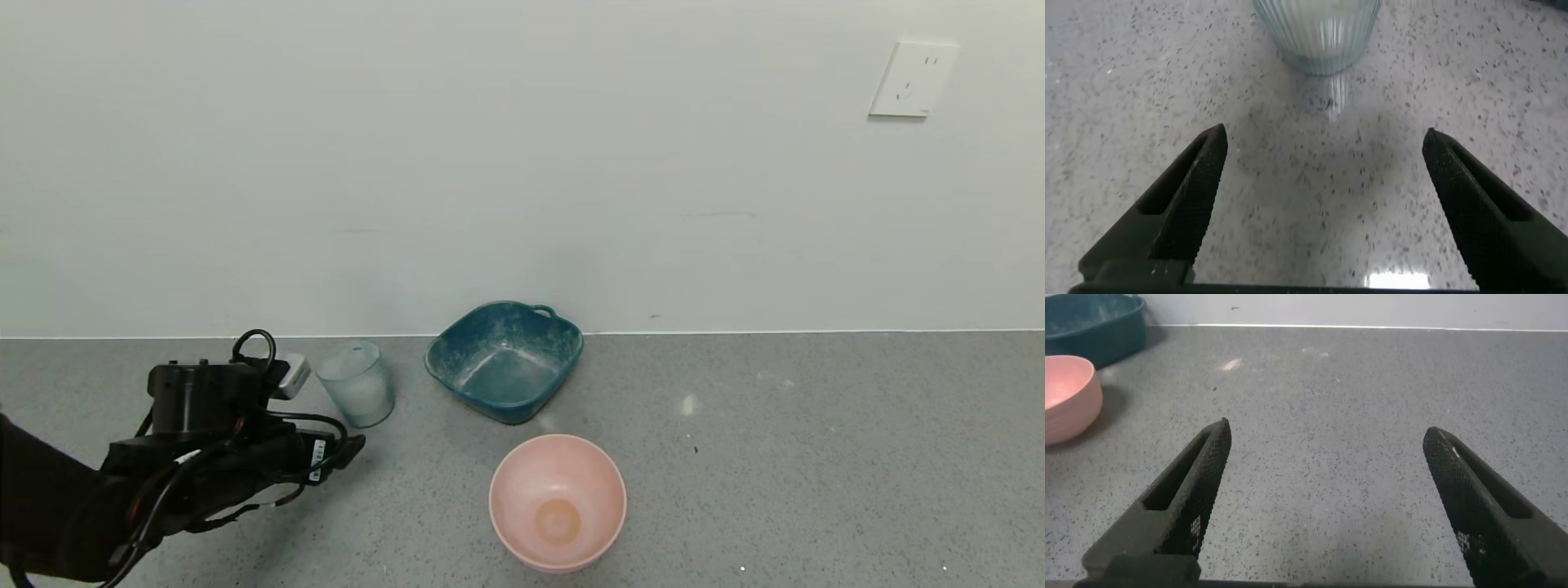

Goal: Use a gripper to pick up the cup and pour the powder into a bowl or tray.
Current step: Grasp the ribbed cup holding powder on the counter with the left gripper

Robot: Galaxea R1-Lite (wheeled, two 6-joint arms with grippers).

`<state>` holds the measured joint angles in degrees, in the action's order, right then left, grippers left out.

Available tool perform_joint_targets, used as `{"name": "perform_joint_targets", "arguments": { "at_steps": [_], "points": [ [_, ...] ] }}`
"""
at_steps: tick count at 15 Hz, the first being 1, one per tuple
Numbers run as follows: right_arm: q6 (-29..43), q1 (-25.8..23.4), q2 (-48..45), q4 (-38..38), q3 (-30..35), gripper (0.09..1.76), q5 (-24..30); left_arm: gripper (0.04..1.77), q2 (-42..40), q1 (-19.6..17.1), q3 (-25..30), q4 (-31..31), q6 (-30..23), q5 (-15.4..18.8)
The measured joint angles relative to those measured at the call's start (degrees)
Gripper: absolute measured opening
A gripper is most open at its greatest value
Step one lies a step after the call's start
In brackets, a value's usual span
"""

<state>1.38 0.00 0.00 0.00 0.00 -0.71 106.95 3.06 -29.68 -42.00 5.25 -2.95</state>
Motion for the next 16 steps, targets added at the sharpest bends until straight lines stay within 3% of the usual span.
{"name": "perform_joint_targets", "arguments": {
  "at_steps": [10, 16],
  "points": [
    [0.0, 0.0, 0.0, 0.0, 0.0, 1.71, 0.0, 1.72, 12.4, 0.3, 2.8, -30.1, -2.5, -0.1],
    [0.0, 0.0, 0.0, 0.0, 0.0, 1.71, 0.0, 1.72, 19.1, 0.4, 3.8, -42.0, -2.7, 0.0]
  ]
}}
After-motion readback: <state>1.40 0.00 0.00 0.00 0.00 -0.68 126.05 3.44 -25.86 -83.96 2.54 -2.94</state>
